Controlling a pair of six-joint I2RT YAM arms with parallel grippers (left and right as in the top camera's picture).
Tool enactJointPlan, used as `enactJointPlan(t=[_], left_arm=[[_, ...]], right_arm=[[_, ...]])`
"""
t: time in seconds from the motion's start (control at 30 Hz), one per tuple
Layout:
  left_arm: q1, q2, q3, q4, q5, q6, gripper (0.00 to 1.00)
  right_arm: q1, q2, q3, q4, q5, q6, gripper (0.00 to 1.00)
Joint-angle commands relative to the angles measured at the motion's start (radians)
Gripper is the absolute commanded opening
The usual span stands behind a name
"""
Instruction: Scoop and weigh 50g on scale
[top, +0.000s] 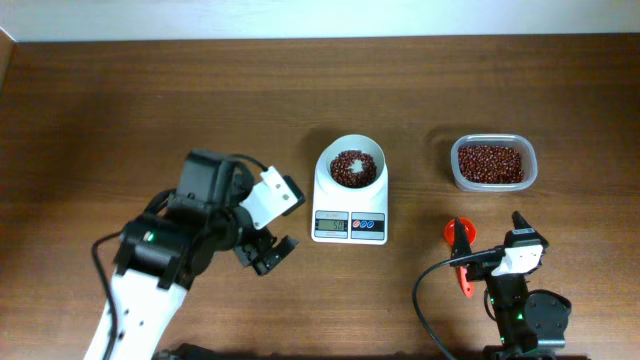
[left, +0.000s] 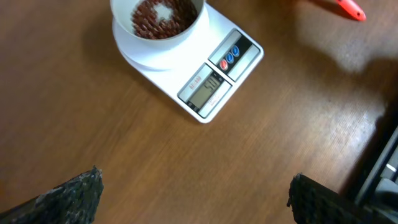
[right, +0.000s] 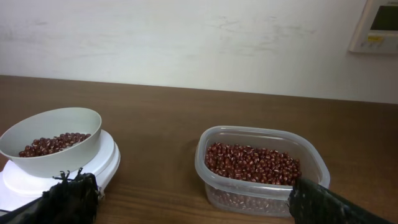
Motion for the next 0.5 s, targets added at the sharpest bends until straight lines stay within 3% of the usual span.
enactJointPlan(t=[0.0,0.13,0.3,0.47], left_arm=[[0.062,-0.122,-0.069,0.0,0.018,0.018,0.99],[0.159,-0.343,-0.2,0.127,0.183,0.01,0.99],[0.287,-0.751,-0.467,0.314,0.179,-0.167,0.99],[0.344,-1.091,-0.824,0.65,0.074,-0.399,0.99]], right_arm=[[-0.006,-0.005,-0.01,0.001,0.009,0.0,0.99],[-0.006,-0.005,-0.01,0.001,0.009,0.0,0.99],[-0.006,-0.005,-0.01,0.001,0.009,0.0,0.99],[-0.006,-0.005,-0.01,0.001,0.009,0.0,0.99]])
